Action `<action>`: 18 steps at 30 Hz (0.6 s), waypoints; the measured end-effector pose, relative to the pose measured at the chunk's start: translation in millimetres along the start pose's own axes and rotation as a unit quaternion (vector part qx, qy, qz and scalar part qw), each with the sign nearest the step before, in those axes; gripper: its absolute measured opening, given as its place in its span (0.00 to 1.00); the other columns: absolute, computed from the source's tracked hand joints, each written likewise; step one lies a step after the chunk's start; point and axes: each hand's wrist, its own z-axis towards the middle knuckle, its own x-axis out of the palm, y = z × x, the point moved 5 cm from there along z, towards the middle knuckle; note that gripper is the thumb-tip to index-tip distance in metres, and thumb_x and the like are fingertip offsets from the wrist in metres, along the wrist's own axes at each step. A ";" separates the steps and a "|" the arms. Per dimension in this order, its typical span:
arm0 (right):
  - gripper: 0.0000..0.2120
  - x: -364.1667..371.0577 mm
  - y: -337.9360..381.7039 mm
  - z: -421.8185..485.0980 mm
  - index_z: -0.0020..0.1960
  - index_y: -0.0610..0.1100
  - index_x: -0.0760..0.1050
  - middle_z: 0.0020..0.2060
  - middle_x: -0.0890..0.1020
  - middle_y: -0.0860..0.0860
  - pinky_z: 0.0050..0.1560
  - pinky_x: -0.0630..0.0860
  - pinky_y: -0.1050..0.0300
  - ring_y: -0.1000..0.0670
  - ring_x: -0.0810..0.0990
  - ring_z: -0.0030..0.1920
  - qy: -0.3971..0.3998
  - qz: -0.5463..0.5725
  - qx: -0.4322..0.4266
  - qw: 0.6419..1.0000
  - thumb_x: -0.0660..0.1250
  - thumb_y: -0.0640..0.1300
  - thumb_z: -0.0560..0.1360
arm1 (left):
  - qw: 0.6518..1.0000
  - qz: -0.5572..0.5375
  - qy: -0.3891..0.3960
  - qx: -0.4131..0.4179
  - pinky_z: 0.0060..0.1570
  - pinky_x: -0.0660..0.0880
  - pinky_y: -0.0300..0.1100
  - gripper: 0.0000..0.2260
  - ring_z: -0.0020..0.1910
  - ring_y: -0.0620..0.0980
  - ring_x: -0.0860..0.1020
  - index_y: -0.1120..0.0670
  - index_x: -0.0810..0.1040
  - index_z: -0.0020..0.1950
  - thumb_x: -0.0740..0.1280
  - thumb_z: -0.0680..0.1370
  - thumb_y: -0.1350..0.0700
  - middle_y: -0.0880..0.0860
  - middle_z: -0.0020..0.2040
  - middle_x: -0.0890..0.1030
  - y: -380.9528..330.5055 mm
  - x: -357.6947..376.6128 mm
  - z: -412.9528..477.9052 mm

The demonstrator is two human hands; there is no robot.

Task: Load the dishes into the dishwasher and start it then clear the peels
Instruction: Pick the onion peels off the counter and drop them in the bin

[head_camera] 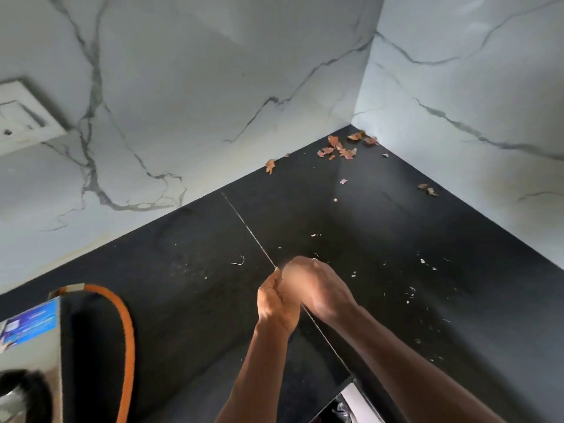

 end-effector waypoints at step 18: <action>0.10 -5.9 -61.8 52.4 0.52 0.45 0.83 0.47 0.82 0.54 0.44 0.77 0.61 0.56 0.79 0.45 -0.050 0.092 0.066 0.992 0.62 0.42 0.81 | 0.998 0.035 -0.021 -0.040 0.34 0.76 0.36 0.11 0.33 0.48 0.78 0.61 0.80 0.46 0.62 0.83 0.57 0.55 0.38 0.80 -12.1 39.1 75.3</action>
